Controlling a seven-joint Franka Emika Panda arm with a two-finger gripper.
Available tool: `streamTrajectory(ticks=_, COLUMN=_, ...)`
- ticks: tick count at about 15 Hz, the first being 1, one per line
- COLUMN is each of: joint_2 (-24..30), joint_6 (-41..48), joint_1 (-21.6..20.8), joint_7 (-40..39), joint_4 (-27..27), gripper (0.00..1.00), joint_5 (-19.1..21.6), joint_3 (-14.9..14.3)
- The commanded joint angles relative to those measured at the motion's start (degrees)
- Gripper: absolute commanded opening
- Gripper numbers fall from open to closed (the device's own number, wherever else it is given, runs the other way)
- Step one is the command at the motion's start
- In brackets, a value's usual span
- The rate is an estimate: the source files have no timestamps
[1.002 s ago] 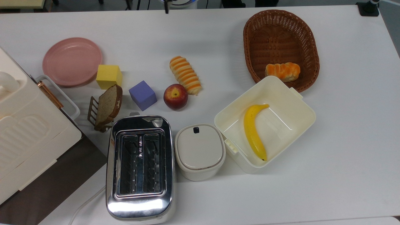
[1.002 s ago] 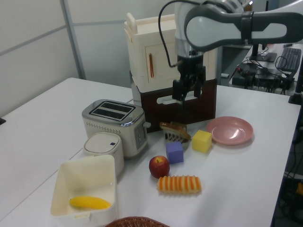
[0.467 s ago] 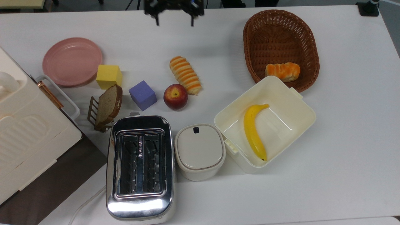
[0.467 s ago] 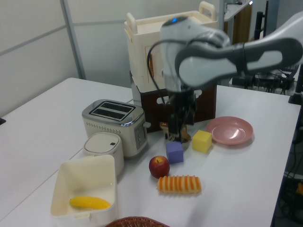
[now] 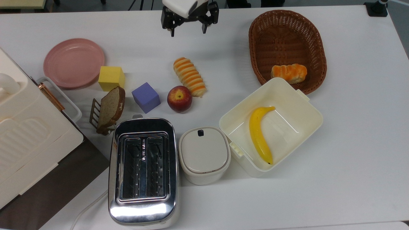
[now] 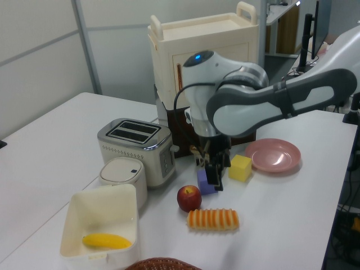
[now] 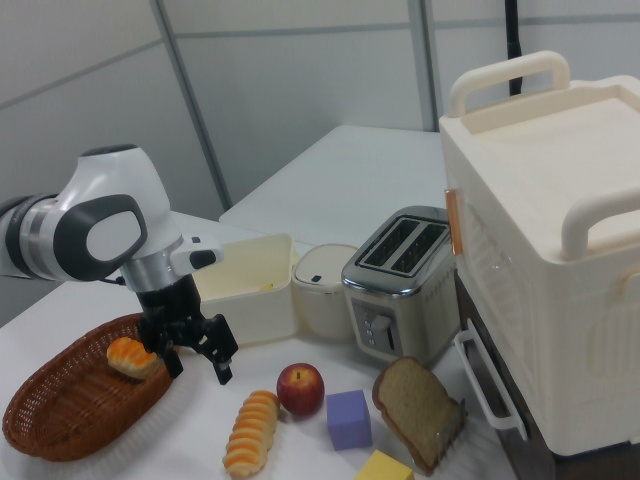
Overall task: Put the bread in the basket
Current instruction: 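Move the gripper over the striped bread roll and lower it, then close the gripper around the middle of the striped bread roll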
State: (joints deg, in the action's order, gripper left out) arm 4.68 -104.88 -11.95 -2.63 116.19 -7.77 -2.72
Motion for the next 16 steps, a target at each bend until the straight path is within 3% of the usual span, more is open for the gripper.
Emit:
streamTrajectory(ticks=1, joint_2=-1.77, joint_6=-3.91, joint_1=1.04, joint_7=-5.45, joint_4=1.76, gripper=1.00, joint_5=-2.85, joint_3=-0.36)
streamTrajectory(ticks=16, joint_2=-12.41, joint_6=-7.53, joint_1=1.22, joint_7=-8.09, joint_4=2.02, gripper=1.00, joint_5=-5.15, joint_3=0.08)
